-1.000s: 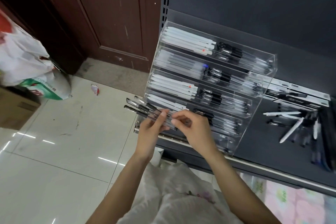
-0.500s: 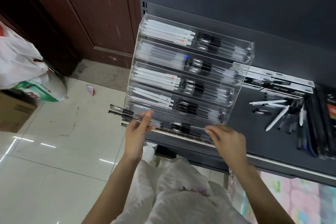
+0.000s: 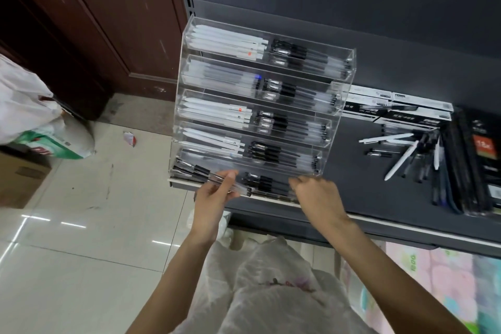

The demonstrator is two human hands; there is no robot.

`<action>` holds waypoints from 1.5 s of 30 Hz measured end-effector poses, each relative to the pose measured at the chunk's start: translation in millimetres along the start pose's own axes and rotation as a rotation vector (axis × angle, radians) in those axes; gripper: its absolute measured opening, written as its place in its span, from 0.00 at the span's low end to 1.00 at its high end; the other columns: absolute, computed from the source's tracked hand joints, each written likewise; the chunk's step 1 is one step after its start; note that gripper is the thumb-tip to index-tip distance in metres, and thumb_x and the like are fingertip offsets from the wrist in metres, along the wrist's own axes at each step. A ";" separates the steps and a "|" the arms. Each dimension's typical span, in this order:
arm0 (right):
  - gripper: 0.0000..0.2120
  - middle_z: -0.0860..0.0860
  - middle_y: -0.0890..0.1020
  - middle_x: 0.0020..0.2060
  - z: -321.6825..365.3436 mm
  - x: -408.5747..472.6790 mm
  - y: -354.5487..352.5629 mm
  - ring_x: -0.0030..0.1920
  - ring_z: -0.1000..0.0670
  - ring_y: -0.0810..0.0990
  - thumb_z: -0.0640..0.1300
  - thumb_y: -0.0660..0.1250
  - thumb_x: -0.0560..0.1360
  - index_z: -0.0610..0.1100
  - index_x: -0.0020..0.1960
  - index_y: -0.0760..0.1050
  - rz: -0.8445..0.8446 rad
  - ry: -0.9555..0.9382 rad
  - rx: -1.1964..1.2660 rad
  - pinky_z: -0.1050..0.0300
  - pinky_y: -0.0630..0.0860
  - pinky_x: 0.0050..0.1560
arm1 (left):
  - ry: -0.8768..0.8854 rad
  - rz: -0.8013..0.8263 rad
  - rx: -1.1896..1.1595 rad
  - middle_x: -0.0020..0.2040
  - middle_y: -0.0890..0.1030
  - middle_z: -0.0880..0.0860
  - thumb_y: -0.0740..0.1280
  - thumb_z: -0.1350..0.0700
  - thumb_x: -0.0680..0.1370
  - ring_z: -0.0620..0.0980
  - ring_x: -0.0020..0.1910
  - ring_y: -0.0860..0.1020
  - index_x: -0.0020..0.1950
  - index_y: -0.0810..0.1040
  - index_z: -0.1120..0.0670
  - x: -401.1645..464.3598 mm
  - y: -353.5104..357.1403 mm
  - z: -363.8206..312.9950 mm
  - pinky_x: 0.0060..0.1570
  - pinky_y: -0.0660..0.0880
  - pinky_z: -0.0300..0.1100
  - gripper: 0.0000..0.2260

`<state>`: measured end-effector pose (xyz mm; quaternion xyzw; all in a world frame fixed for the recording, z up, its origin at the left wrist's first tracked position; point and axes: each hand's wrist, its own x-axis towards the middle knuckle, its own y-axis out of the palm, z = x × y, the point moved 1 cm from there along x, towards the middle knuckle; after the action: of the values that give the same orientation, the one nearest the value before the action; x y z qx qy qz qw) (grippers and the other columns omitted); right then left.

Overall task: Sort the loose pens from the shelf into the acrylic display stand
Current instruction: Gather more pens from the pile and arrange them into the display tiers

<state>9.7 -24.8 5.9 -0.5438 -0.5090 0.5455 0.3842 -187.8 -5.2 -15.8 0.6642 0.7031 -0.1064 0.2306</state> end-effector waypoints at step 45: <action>0.06 0.56 0.83 0.39 33.0 -13.9 -15.3 0.40 0.54 0.81 0.46 0.73 0.71 0.50 0.47 0.80 -0.260 0.076 0.698 0.55 0.78 0.41 | 0.026 0.172 0.059 0.37 0.82 0.52 0.69 0.61 0.75 0.46 0.38 0.83 0.49 0.77 0.59 -0.1 34.3 3.2 0.43 0.79 0.37 0.05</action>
<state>-23.2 -40.0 20.0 -0.3310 -0.3424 0.6122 0.6312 -153.5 -3.5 -13.2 0.7300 0.6430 -0.0984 0.2099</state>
